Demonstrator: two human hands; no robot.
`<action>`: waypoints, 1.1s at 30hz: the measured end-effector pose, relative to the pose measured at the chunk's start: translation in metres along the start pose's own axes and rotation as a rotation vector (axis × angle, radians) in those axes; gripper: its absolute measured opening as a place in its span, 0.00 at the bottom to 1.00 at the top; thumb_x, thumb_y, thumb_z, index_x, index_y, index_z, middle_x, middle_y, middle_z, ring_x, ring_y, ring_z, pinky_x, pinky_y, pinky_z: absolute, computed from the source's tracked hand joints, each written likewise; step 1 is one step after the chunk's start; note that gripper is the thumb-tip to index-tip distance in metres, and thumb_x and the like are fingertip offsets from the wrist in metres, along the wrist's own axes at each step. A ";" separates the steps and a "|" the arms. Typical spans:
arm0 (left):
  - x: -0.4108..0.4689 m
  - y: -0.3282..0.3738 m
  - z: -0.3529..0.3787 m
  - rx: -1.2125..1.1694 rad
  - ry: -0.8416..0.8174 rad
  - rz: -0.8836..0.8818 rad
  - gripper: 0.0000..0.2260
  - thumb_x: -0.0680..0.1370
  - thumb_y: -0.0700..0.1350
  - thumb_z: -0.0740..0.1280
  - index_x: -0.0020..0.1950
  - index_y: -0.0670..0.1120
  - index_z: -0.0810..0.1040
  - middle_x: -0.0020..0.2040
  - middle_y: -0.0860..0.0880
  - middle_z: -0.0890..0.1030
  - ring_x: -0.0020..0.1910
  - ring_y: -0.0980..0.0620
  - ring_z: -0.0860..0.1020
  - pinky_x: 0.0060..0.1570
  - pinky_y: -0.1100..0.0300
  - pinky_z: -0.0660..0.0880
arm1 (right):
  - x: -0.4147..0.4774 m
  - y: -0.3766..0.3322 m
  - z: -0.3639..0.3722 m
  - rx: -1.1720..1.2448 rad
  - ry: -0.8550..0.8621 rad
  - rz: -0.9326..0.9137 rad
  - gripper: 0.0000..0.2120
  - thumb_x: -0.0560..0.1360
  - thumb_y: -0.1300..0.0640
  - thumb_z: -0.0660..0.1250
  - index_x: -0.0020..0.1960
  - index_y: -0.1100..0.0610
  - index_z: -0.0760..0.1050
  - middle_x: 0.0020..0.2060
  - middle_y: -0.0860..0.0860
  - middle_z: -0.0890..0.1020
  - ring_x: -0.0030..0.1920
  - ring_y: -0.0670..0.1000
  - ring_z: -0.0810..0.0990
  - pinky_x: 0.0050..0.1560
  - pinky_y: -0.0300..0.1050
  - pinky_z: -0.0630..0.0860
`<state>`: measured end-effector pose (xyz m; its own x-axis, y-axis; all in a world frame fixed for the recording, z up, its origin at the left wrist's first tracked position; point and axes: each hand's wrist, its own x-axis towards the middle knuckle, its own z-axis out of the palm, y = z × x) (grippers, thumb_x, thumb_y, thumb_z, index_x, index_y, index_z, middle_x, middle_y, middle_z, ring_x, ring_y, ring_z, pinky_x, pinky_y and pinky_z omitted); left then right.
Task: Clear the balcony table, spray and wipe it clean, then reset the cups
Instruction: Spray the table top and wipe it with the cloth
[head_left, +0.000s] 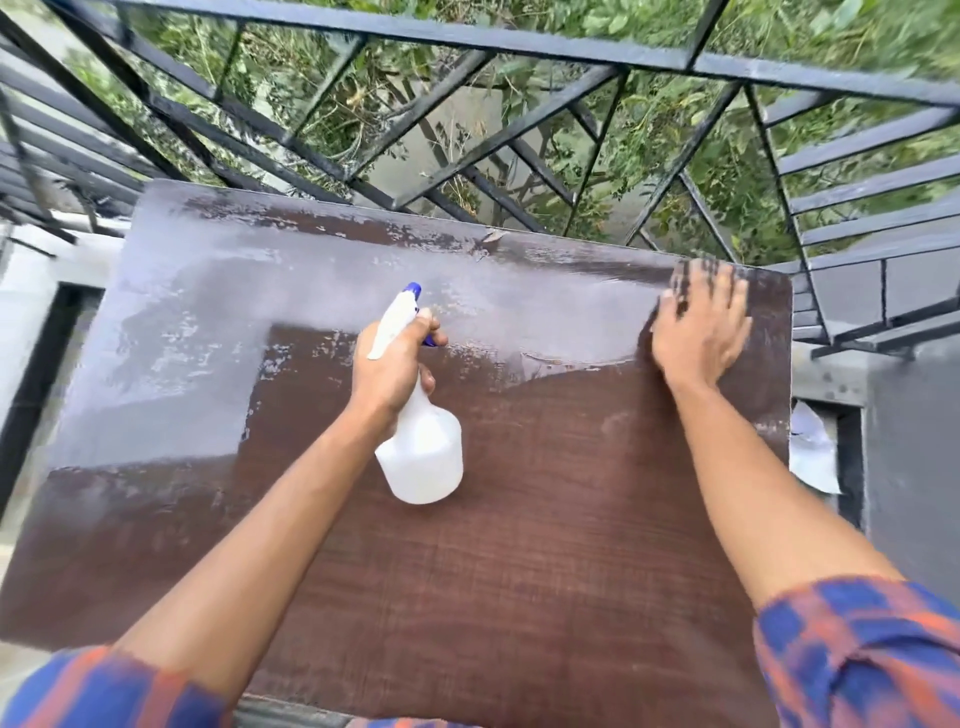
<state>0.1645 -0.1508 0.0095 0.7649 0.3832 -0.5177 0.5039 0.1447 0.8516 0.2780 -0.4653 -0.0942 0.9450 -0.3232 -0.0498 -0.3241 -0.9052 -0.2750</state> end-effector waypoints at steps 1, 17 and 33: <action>-0.002 0.000 -0.002 0.003 0.002 -0.001 0.09 0.83 0.45 0.65 0.45 0.45 0.80 0.43 0.45 0.83 0.20 0.50 0.68 0.29 0.57 0.68 | 0.002 -0.007 0.001 0.017 0.020 0.093 0.27 0.81 0.45 0.58 0.79 0.44 0.62 0.82 0.50 0.58 0.82 0.55 0.53 0.79 0.63 0.53; -0.028 -0.016 0.006 0.008 -0.048 -0.004 0.08 0.81 0.47 0.66 0.45 0.46 0.80 0.42 0.47 0.84 0.23 0.47 0.69 0.27 0.59 0.69 | -0.075 0.028 -0.002 -0.055 -0.046 -0.499 0.24 0.82 0.46 0.59 0.77 0.48 0.68 0.78 0.54 0.67 0.78 0.59 0.63 0.74 0.61 0.64; -0.060 -0.031 0.034 0.105 -0.065 -0.007 0.09 0.83 0.45 0.65 0.49 0.41 0.80 0.44 0.46 0.84 0.19 0.50 0.68 0.27 0.60 0.70 | -0.178 0.090 -0.014 -0.066 -0.187 -0.892 0.22 0.82 0.50 0.61 0.75 0.42 0.69 0.78 0.48 0.67 0.78 0.54 0.64 0.75 0.56 0.63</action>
<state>0.1164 -0.2096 0.0113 0.7840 0.3217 -0.5308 0.5458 0.0499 0.8364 0.0804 -0.4930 -0.0969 0.8363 0.5483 -0.0011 0.5333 -0.8137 -0.2311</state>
